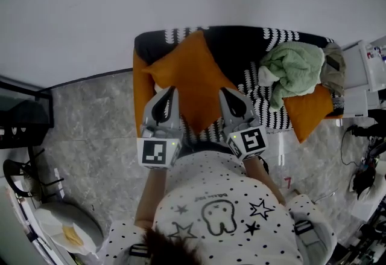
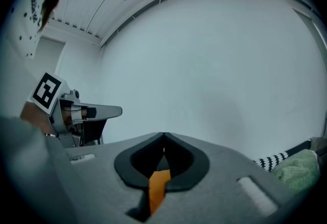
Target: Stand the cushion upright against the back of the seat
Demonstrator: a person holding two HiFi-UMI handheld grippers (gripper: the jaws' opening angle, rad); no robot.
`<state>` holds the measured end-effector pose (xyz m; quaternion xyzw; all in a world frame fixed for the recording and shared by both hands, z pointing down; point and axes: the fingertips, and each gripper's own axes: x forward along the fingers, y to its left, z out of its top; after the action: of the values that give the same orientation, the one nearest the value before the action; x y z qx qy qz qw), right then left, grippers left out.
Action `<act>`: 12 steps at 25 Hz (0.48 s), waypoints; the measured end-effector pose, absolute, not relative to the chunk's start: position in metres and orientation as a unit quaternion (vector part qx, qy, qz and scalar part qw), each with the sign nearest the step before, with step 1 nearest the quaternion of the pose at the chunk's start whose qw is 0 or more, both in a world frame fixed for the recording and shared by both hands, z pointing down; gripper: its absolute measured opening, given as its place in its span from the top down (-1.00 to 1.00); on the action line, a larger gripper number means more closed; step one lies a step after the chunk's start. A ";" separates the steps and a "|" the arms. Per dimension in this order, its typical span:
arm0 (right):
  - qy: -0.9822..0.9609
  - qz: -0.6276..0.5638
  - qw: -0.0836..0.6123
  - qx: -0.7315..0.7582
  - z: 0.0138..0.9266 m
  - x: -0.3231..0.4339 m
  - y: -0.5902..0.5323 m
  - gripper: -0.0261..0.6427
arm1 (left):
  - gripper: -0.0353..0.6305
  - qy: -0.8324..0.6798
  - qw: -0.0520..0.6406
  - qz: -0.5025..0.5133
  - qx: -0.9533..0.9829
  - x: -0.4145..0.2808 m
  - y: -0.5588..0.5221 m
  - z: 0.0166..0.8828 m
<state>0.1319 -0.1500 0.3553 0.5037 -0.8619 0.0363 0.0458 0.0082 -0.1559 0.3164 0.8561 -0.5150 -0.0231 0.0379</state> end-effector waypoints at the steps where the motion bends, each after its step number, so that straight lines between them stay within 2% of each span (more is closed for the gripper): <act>1: -0.862 0.035 0.045 0.503 0.354 0.132 -0.151 0.94 | 0.93 -0.512 0.033 -0.018 0.858 0.010 -0.156 0.314; 12: -0.861 0.025 0.044 0.506 0.350 0.125 -0.150 0.94 | 0.91 -0.482 0.032 0.002 0.876 0.020 -0.149 0.322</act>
<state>0.1249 -0.1501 0.3504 0.5058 -0.8612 0.0255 0.0440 0.0203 -0.1486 0.3223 0.8756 -0.4820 0.0019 0.0317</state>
